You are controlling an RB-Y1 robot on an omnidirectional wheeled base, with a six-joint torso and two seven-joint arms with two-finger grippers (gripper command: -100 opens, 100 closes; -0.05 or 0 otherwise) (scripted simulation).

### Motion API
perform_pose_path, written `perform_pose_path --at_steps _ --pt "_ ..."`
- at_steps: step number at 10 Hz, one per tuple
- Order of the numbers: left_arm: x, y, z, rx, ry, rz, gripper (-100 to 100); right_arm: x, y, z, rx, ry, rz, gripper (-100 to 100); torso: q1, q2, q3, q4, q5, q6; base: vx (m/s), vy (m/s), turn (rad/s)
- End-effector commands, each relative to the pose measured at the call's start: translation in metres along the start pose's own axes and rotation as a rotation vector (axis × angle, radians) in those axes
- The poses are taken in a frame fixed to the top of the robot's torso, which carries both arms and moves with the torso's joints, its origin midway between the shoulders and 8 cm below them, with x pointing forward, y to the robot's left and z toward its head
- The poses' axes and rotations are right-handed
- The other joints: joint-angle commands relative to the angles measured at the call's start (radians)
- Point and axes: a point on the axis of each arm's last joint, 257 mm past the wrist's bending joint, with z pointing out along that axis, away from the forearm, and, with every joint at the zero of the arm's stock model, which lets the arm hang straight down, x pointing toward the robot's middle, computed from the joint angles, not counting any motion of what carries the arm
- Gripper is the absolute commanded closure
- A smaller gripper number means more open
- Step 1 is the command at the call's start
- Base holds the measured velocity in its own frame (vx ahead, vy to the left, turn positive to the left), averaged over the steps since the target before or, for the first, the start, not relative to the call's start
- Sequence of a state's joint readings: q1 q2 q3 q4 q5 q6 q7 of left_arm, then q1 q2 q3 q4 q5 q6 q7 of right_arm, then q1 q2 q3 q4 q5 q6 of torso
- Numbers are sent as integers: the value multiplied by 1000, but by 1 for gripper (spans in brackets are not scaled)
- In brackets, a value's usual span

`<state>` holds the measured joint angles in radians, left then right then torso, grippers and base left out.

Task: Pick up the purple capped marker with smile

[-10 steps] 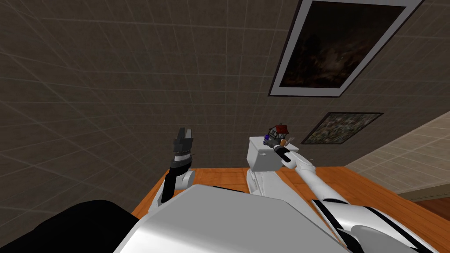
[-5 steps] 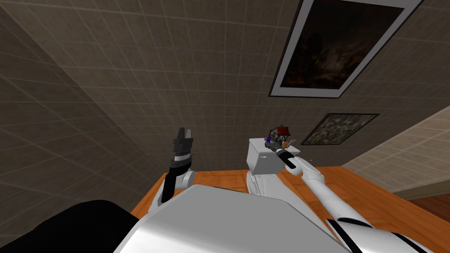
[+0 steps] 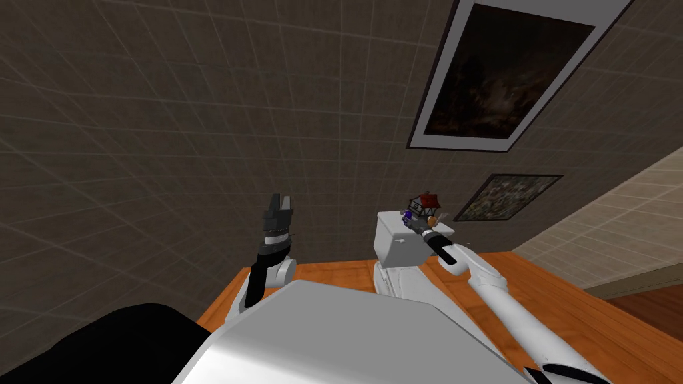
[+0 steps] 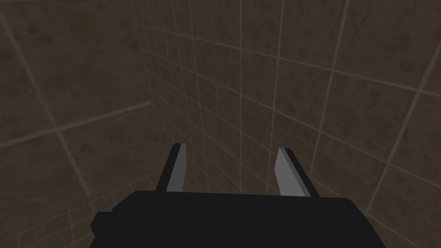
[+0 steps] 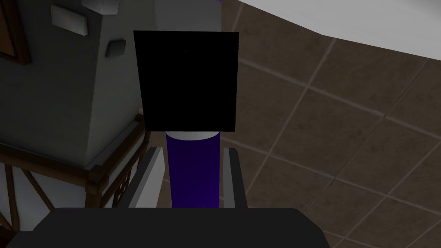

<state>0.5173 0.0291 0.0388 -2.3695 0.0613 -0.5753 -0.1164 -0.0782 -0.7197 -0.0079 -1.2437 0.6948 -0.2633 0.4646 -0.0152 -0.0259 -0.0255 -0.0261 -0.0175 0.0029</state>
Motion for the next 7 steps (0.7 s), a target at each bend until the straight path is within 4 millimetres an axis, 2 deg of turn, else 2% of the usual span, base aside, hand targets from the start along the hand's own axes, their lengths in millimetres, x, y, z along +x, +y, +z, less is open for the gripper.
perform_pose_path --at_steps 1,2,3,4,5,7 --pt "0 0 0 0 0 0 0 5 8 -12 -12 3 -2 100 0 0 0 0 0 0 80 4 -9" --pt "0 0 0 0 0 0 0 10 14 -20 -23 8 -3 100 -1 1 0 0 -1 -1 30 -4 23" --pt "0 0 0 0 0 0 0 2 18 -19 -31 -7 -6 100 -2 4 2 0 -1 -1 1 -10 0" --pt "0 0 0 0 0 0 0 4 7 -31 -10 0 -6 100 -2 5 2 0 -2 -2 108 -9 -108" --pt "0 0 0 0 0 0 0 4 14 -37 -22 -1 -8 100 -3 1 0 0 -2 0 144 7 -109" --pt "0 0 0 0 0 0 0 10 26 -52 -43 8 -8 100 -3 -1 -1 -2 -3 -2 58 13 -1"
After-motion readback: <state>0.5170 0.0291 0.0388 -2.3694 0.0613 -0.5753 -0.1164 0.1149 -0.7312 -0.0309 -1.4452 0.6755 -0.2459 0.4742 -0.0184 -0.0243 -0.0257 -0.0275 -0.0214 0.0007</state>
